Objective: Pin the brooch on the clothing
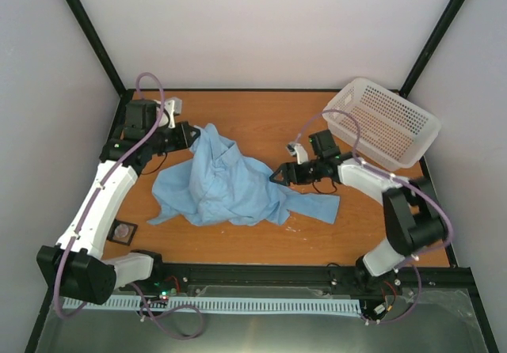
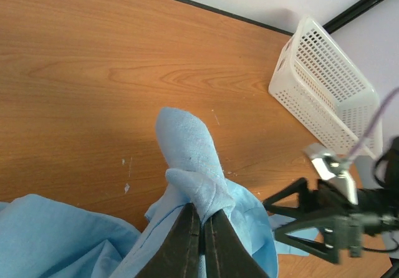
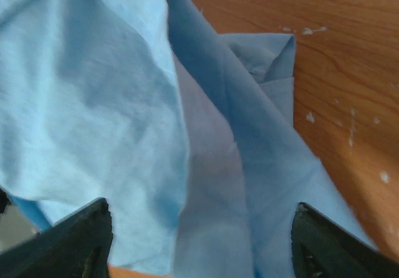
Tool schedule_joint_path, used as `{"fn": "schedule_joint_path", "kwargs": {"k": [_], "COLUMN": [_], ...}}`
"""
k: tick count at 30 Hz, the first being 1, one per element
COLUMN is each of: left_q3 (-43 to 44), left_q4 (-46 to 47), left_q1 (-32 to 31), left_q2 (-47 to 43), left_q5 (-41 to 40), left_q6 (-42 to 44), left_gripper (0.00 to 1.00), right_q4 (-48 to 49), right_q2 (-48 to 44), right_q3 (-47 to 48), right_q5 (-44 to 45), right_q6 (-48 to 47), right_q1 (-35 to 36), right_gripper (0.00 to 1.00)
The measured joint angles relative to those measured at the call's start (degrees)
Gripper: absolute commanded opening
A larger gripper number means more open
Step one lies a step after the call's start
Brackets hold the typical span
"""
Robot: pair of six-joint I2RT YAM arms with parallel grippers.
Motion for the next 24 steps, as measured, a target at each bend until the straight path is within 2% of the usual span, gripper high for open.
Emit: {"fn": "schedule_joint_path", "kwargs": {"k": [4,7,8,9,13,17,21,24], "left_q3": [0.72,1.05,1.14,1.33,4.04,12.00,23.76,33.11], "left_q4": [-0.24,-0.39,-0.48,-0.63,-1.86,-3.85,-3.78,-2.80], "left_q1": [0.00,0.00,0.00,0.00,0.00,0.04,0.07,0.07], "left_q2": [0.02,0.02,0.02,0.04,0.33,0.87,0.90,0.76], "left_q5": [0.37,0.33,0.33,0.33,-0.13,-3.67,-7.69,-9.18], "left_q6": [0.37,0.55,0.55,0.55,0.50,0.52,1.20,2.05], "left_gripper": [0.01,0.01,0.01,0.01,0.01,0.01,0.01,0.01], "right_q4": [0.94,0.90,0.98,0.90,-2.38,-9.49,-13.51,-14.43], "right_q2": [10.12,11.63,11.61,11.61,13.33,12.37,3.15,-3.39], "right_q3": [4.42,4.76,4.83,5.20,11.37,22.95,35.28,46.84], "right_q5": [0.70,2.67,3.21,3.98,8.28,18.80,29.66,32.92], "right_q6": [1.70,2.40,2.14,2.71,4.09,4.28,2.97,0.42], "right_q1": [2.23,3.39,3.76,4.20,4.72,4.59,4.44,4.37], "right_gripper": [0.63,0.27,0.09,0.03,0.03,0.03,0.03,0.03]}}
